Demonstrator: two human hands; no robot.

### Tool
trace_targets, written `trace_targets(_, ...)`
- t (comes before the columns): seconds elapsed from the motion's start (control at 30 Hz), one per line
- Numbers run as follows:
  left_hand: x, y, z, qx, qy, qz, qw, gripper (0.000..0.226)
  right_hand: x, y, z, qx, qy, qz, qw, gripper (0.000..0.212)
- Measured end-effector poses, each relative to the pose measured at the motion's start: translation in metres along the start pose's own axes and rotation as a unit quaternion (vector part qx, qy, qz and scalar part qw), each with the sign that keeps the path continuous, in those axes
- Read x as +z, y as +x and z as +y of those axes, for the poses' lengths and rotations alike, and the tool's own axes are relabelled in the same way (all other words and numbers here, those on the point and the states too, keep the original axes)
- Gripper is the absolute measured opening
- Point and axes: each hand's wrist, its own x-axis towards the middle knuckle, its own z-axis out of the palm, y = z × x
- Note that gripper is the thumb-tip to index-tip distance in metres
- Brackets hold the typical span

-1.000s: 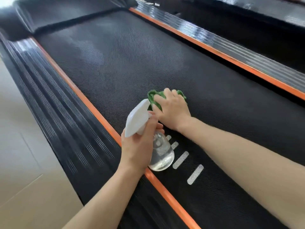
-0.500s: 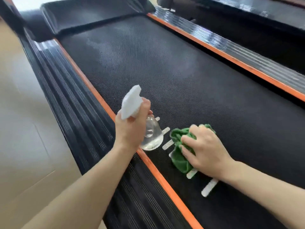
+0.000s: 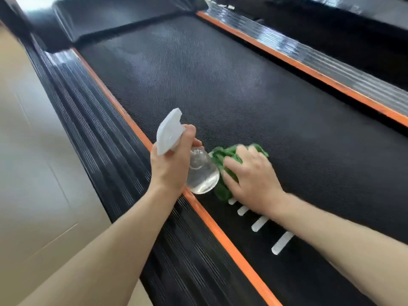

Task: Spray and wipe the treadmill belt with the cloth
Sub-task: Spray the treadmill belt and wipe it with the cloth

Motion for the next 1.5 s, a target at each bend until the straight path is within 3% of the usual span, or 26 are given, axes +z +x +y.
trace_targets(0.1,-0.012,-0.002,0.026,-0.021,-0.014,-0.025,0.999,0.024,-0.036,-0.100,-0.003,-0.024,0.007,-0.030,0.999,0.025)
trace_targets(0.17,-0.026,-0.003,0.045,-0.040,0.016,-0.101,0.994,0.022,-0.051,-0.140,-0.001,-0.035,-0.012,-0.050,0.998,0.029)
trace_targets(0.33,-0.049,-0.036,0.051,-0.138,0.193,-0.285,0.929,0.041,-0.058,-0.132,0.005,-0.109,-0.019,-0.063,0.992,0.030)
trace_targets(0.43,-0.045,-0.053,0.033,-0.155,0.147,-0.285,0.934,0.041,-0.046,-0.099,0.017,-0.109,-0.018,-0.042,0.993,0.027)
trace_targets(0.63,-0.031,-0.060,0.017,-0.179,0.121,-0.288,0.933,0.033,-0.016,-0.031,0.007,0.114,-0.063,0.025,0.991,0.031)
trace_targets(0.83,-0.036,-0.056,0.020,-0.198,0.129,-0.326,0.915,0.040,-0.070,-0.187,-0.014,0.080,-0.040,-0.026,0.996,0.024)
trace_targets(1.0,-0.031,-0.060,0.022,-0.210,0.149,-0.319,0.912,0.039,-0.095,-0.252,0.012,0.115,-0.081,0.013,0.990,0.041)
trace_targets(1.13,-0.033,-0.058,0.021,-0.212,0.141,-0.328,0.910,0.037,-0.089,-0.244,0.006,0.118,-0.095,0.019,0.988,0.040)
trace_targets(1.27,-0.033,-0.055,0.017,-0.207,0.134,-0.324,0.913,0.031,-0.073,-0.191,-0.005,0.038,-0.052,0.000,0.998,0.023)
trace_targets(1.37,-0.036,-0.056,0.016,-0.200,0.131,-0.329,0.913,0.027,-0.042,-0.112,-0.009,-0.020,-0.034,-0.007,0.999,0.023)
trace_targets(1.5,-0.035,-0.045,0.008,-0.229,0.157,-0.307,0.910,0.033,-0.006,0.004,0.010,0.052,-0.068,0.005,0.996,0.030)
